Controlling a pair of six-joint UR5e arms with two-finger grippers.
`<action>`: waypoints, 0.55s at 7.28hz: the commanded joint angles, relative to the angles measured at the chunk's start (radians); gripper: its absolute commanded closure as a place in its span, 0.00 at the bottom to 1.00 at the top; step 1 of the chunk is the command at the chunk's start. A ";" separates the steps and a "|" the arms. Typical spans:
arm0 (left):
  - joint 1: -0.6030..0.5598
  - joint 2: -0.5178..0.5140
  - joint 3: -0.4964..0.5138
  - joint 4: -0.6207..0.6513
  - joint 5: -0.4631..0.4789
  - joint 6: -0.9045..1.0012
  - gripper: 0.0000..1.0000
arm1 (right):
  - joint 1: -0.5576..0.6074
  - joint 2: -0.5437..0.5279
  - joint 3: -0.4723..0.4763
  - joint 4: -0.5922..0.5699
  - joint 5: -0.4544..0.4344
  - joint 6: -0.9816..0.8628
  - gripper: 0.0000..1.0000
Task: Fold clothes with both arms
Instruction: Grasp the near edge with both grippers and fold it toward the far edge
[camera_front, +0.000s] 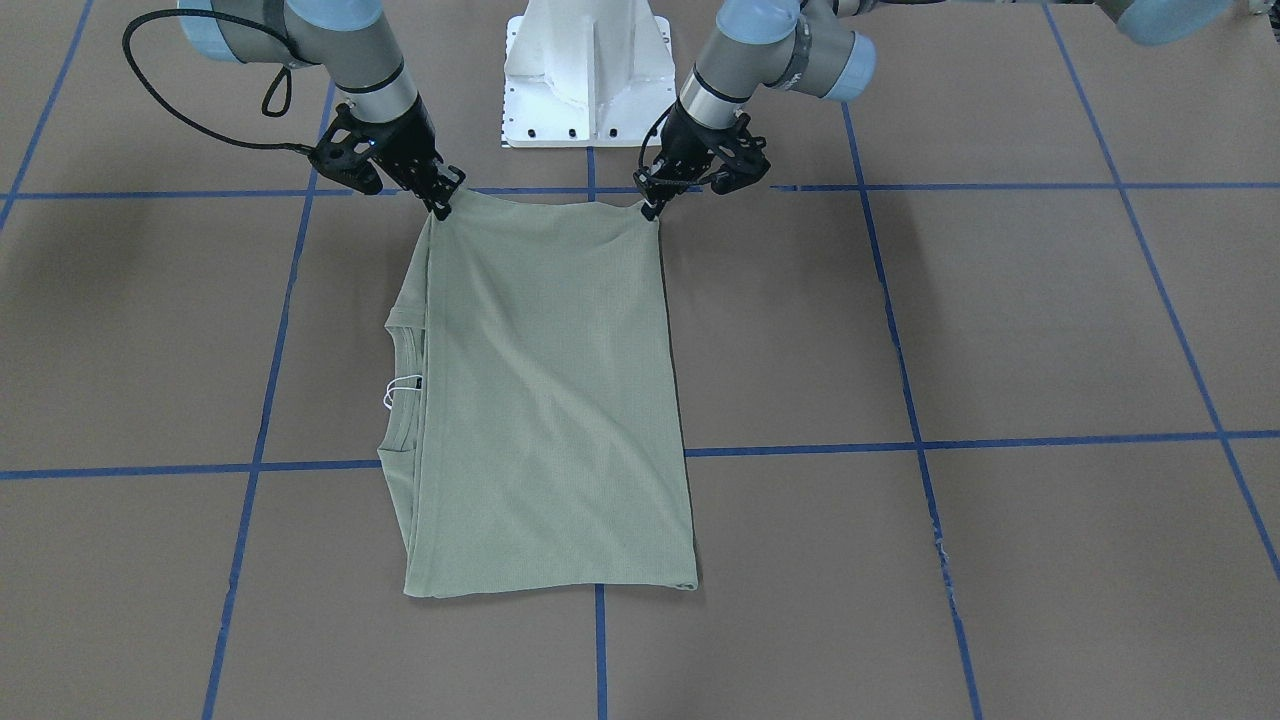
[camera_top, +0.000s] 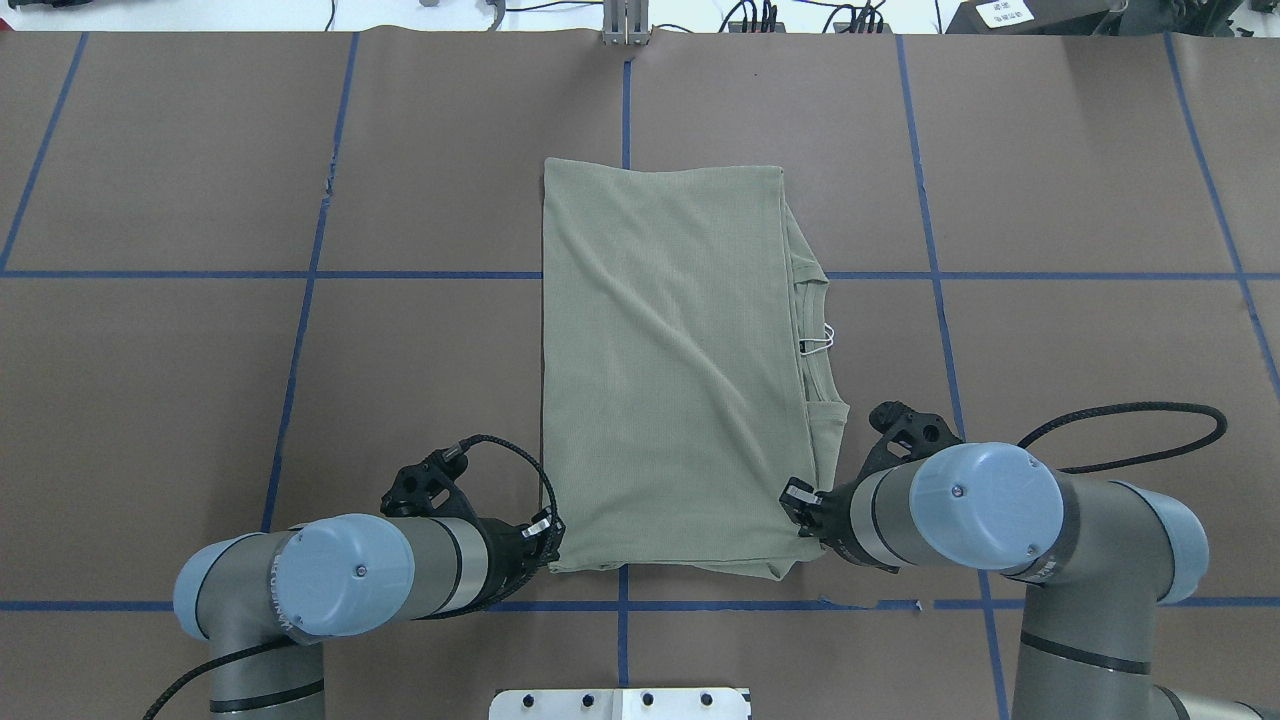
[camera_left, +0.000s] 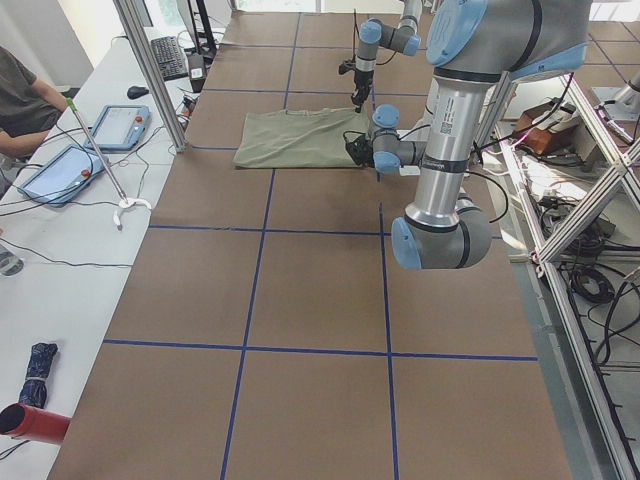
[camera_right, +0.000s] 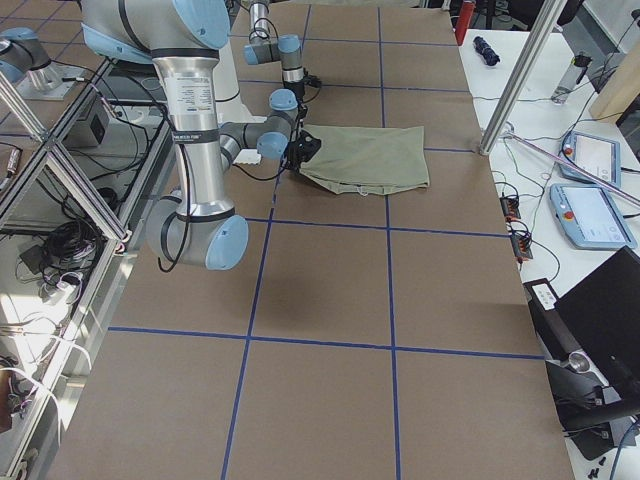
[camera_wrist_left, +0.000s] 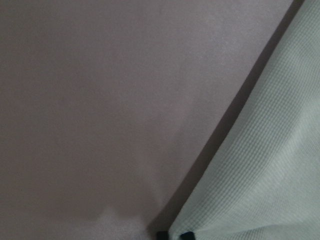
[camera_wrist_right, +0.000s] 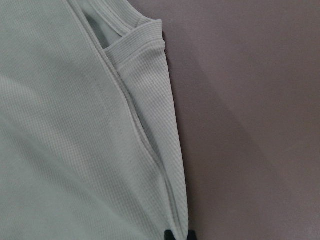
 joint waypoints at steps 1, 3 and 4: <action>-0.005 0.012 -0.051 0.001 -0.002 0.001 1.00 | -0.002 0.003 0.002 0.000 0.000 0.002 1.00; 0.010 0.065 -0.237 0.080 -0.001 -0.026 1.00 | -0.017 -0.006 0.034 0.002 0.000 0.027 1.00; 0.054 0.064 -0.329 0.172 0.001 -0.084 1.00 | -0.046 -0.044 0.097 0.002 0.000 0.066 1.00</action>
